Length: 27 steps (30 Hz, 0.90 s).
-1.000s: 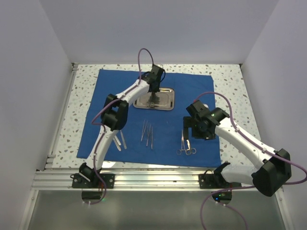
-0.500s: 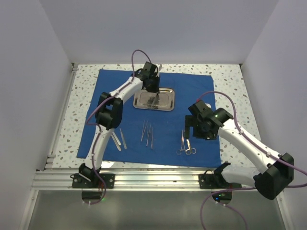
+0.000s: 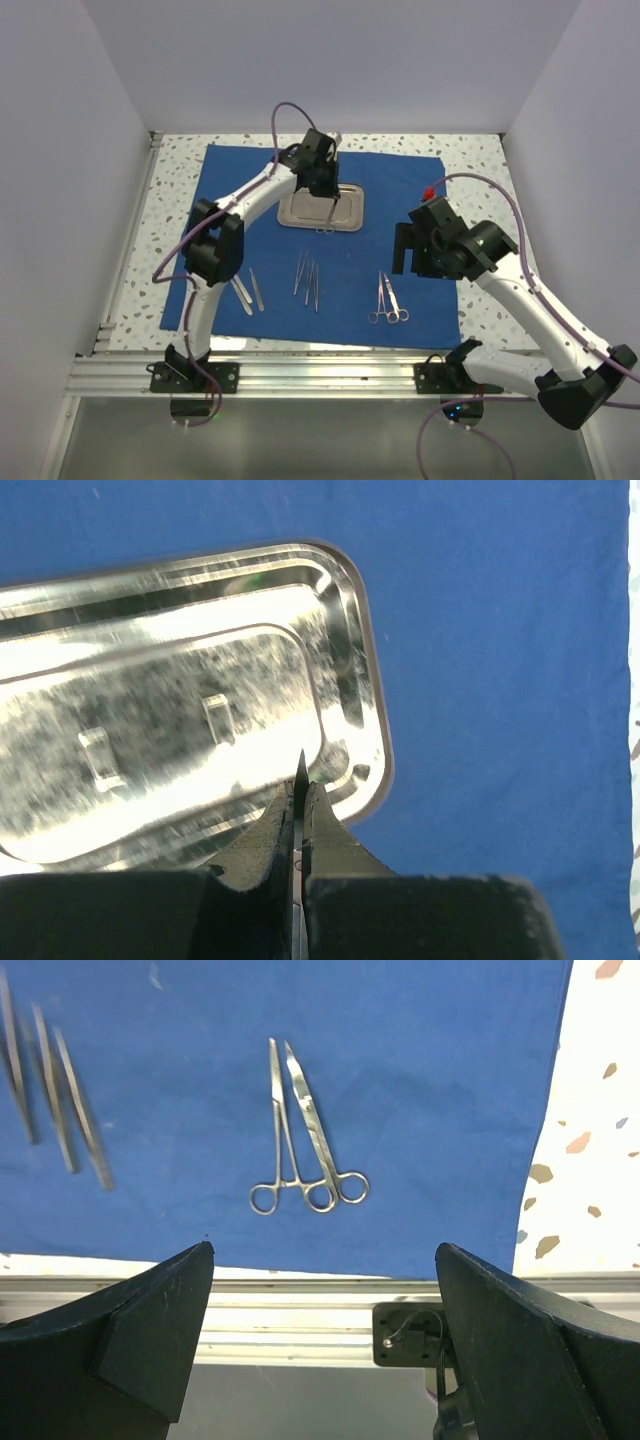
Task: Open and lay out the surgical kit
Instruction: Pick up the medical item from the container, then place the medical item in the surgical kit.
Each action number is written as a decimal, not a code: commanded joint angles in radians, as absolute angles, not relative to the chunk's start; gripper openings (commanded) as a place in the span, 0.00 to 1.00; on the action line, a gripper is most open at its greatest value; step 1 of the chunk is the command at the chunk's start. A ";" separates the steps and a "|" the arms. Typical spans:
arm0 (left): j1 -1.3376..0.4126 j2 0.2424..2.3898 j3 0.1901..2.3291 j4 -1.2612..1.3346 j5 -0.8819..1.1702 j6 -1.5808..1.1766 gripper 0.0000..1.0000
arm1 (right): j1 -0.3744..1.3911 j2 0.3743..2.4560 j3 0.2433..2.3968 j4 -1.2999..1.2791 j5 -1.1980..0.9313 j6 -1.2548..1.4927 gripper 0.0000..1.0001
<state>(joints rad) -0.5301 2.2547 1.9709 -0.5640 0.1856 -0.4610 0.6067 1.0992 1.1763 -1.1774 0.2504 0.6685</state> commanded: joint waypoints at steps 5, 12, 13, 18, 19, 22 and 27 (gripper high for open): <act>-0.776 2.069 1.830 -0.710 -0.125 -0.828 0.00 | 0.604 1.130 1.356 -1.284 0.235 0.609 0.97; -1.074 2.127 1.838 -0.762 -0.268 -1.144 0.00 | 0.606 1.052 1.384 -1.351 0.224 0.615 0.98; -1.095 2.144 1.856 -0.790 -0.279 -1.163 0.00 | 0.604 1.039 1.379 -1.356 0.218 0.611 0.98; -1.167 2.229 1.914 -0.821 -0.299 -1.246 0.08 | 0.606 0.980 1.345 -1.379 0.186 0.591 0.98; -1.172 2.230 1.913 -0.821 -0.305 -1.255 0.22 | 0.606 0.968 1.338 -1.381 0.175 0.589 0.98; -1.186 2.223 1.919 -0.816 -0.343 -1.267 0.66 | 0.604 0.937 1.324 -1.393 0.160 0.577 0.99; -1.186 2.152 1.948 -0.836 -0.434 -1.249 0.98 | 0.606 0.916 1.354 -1.393 0.152 0.546 0.98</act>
